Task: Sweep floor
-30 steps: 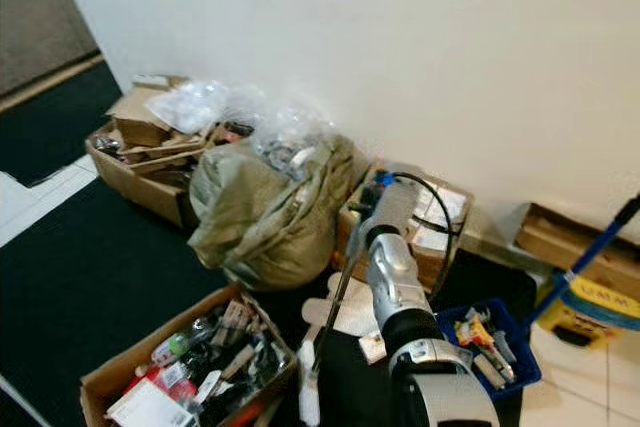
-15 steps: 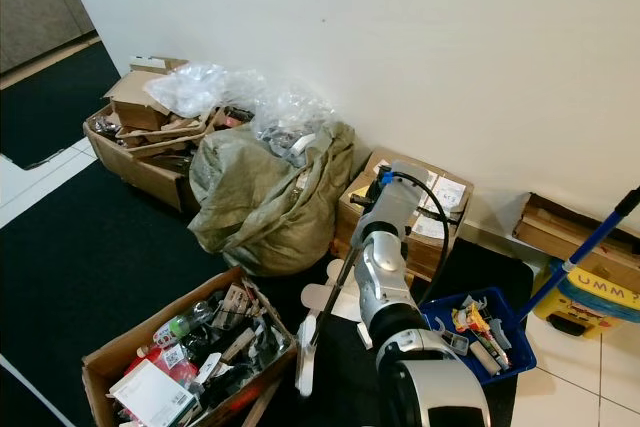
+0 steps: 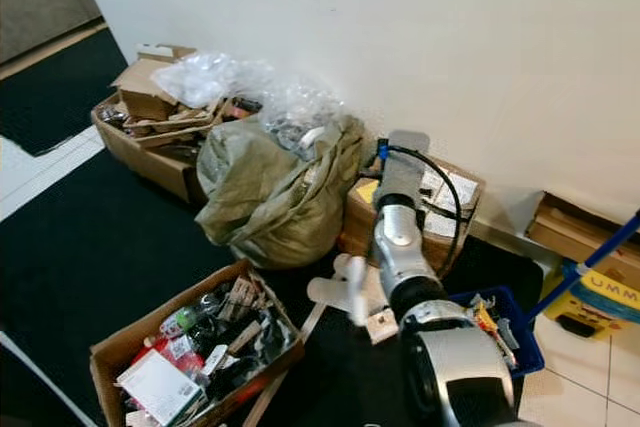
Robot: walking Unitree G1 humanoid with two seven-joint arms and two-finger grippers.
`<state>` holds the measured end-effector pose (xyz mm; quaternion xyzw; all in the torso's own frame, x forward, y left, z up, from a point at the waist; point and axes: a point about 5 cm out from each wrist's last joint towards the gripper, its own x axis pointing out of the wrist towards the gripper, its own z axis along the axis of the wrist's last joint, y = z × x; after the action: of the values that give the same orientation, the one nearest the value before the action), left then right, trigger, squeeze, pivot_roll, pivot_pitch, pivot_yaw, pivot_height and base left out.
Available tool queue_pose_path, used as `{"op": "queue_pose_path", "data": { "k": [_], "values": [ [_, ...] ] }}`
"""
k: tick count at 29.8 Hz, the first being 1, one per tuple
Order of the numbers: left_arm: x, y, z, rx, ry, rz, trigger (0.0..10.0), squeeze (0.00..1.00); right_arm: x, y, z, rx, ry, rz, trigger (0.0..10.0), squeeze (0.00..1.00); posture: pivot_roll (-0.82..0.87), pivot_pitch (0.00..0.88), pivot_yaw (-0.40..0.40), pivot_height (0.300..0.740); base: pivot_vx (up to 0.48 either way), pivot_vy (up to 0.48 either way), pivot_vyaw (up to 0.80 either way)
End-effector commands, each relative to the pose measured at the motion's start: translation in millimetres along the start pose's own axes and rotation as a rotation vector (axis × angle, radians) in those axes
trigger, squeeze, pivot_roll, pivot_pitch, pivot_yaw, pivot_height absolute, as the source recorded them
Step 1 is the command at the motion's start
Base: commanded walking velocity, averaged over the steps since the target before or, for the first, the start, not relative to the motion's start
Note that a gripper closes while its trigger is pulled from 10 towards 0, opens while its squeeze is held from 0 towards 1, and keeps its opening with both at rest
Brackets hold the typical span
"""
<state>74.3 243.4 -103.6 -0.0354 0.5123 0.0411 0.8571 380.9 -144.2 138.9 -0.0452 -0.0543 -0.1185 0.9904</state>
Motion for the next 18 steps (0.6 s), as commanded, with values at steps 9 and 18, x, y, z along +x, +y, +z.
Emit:
{"op": "queue_pose_path", "data": {
  "k": [9, 18],
  "values": [
    [-4.7, 6.9, -9.0, 0.01, 0.024, 0.012, 10.0, 0.0, -1.0, -49.9, -21.4, -0.232, 0.063, -0.195, 10.0, 0.0, 0.03, 0.203, 0.008, 0.74, 0.0, 0.0, 0.0],
    [-3.5, 6.3, -6.1, 0.011, 0.019, 0.009, 10.0, 0.0, 7.1, -86.4, -10.7, -0.339, 0.018, -0.302, 10.0, 0.0, 0.0, 0.191, 0.014, 0.74, 0.0, 0.0, 0.0]
  ]
}}
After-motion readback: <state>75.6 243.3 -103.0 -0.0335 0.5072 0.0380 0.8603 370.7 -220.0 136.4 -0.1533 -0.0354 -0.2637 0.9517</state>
